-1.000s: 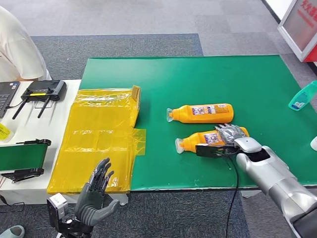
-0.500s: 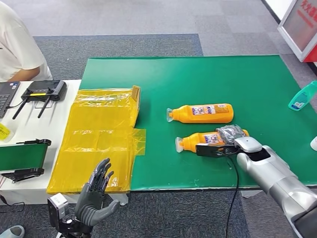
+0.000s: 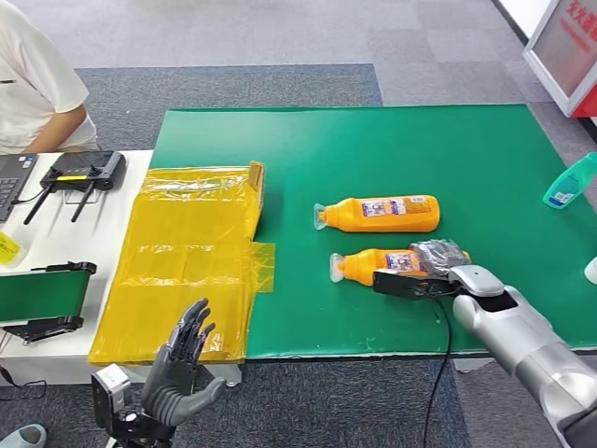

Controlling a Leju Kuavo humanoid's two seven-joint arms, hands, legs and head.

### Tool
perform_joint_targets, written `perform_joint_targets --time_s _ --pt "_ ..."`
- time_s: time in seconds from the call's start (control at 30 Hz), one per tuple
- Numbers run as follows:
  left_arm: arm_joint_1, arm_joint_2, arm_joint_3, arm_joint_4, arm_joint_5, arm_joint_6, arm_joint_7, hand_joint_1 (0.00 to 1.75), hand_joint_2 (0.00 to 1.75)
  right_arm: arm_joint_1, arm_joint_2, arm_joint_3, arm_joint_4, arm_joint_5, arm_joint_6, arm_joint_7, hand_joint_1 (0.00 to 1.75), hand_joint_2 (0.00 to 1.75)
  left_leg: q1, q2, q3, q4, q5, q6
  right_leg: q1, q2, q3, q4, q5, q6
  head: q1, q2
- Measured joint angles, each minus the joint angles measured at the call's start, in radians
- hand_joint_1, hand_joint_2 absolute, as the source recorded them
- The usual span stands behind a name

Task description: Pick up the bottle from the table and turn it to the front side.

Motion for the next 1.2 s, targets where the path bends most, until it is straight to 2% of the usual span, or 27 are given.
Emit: perform_joint_targets --time_s 0.17,0.23,0.3,0.5,0.63,0.87,1.2 --pt "0.0 -0.008 -0.05 -0.012 -0.028 0.051 0.022 0.0 1.75 0.251 -0.061 -0.202 -0.253 -0.243 -0.024 -0.096 1.75 1.75 0.001 -0.003 0.004 0.0 -0.006 0.0 0.001 -0.003 0.007 0.0 -0.005 0.0 0.0 0.0" --pt "-0.001 -0.007 -0.067 -0.027 -0.022 0.065 0.024 0.0 1.75 0.352 -0.05 -0.28 -0.364 -0.288 -0.016 -0.127 1.75 1.75 0.001 -0.002 0.007 0.0 -0.01 -0.002 0.002 -0.001 0.01 0.0 -0.007 -0.002 0.001 0.0" --pt "-0.002 -0.004 -0.074 -0.045 -0.01 0.069 0.021 0.0 1.75 0.416 -0.017 -0.315 -0.449 -0.295 0.002 -0.136 1.75 1.75 0.002 0.002 0.01 0.0 -0.012 -0.005 0.002 0.003 0.01 0.0 -0.007 -0.003 0.0 0.0" --pt "-0.007 0.006 -0.075 -0.091 0.013 0.026 0.018 0.0 1.75 0.487 0.125 -0.296 -0.547 -0.314 0.027 -0.153 1.75 1.75 0.004 0.005 0.012 0.0 -0.009 -0.006 0.004 0.005 0.01 0.0 -0.007 -0.005 0.0 0.0" --pt "-0.006 0.013 -0.076 -0.107 0.014 0.011 0.018 0.0 1.75 0.536 0.175 -0.273 -0.582 -0.322 0.018 -0.168 1.75 1.75 0.004 0.002 0.011 0.0 -0.008 -0.006 0.004 0.003 0.01 0.001 -0.007 -0.005 0.0 0.0" --pt "-0.012 0.019 -0.079 -0.124 0.014 0.011 0.023 0.0 1.75 0.595 0.22 -0.247 -0.619 -0.317 0.011 -0.173 1.75 1.75 0.004 0.002 0.011 0.0 -0.009 -0.005 0.003 0.003 0.01 0.001 -0.007 -0.004 0.0 0.0" --pt "-0.032 0.02 -0.115 -0.124 0.006 0.029 0.05 0.0 1.75 0.606 0.233 -0.18 -0.626 -0.233 0.001 -0.149 1.75 1.75 0.004 0.002 0.011 0.0 -0.008 -0.006 0.004 0.004 0.009 0.001 -0.007 -0.005 0.0 0.0"
